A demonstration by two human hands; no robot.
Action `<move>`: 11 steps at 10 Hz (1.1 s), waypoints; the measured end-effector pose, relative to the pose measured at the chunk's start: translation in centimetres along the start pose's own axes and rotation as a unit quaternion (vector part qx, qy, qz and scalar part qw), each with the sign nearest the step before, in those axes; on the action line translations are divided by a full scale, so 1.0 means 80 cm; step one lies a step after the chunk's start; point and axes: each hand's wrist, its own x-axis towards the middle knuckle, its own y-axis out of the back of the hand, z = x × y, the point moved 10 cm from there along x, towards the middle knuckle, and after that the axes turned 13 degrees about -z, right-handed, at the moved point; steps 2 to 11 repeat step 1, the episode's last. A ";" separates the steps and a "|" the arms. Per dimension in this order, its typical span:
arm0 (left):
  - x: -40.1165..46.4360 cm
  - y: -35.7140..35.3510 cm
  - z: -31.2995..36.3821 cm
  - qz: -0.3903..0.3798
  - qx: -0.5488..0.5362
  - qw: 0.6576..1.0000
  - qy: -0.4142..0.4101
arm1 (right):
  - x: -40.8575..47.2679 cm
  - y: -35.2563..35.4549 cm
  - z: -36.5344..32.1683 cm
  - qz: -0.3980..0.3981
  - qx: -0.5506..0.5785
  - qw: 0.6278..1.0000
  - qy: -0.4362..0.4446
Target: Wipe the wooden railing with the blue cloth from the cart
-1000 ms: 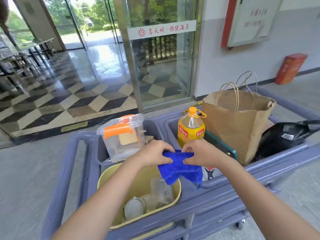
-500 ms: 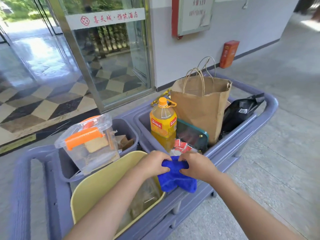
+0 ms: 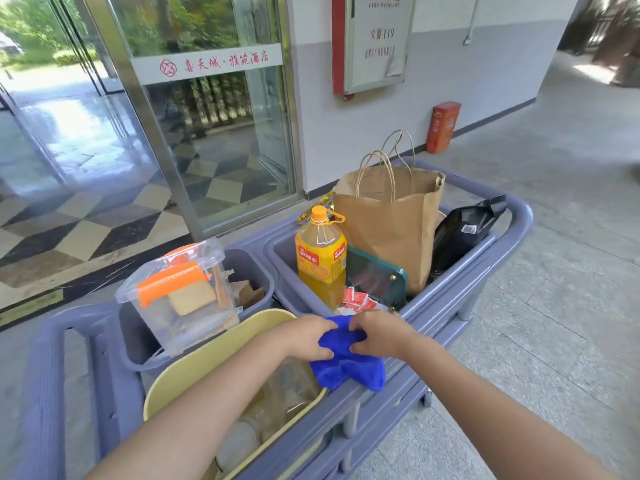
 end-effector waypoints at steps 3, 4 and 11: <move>-0.008 0.034 0.003 -0.016 0.023 1.000 0.000 | -0.003 0.036 -0.013 -0.009 -0.003 1.000 0.009; -0.008 0.034 0.003 -0.016 0.023 1.000 0.000 | -0.003 0.036 -0.013 -0.009 -0.003 1.000 0.009; -0.008 0.034 0.003 -0.016 0.023 1.000 0.000 | -0.003 0.036 -0.013 -0.009 -0.003 1.000 0.009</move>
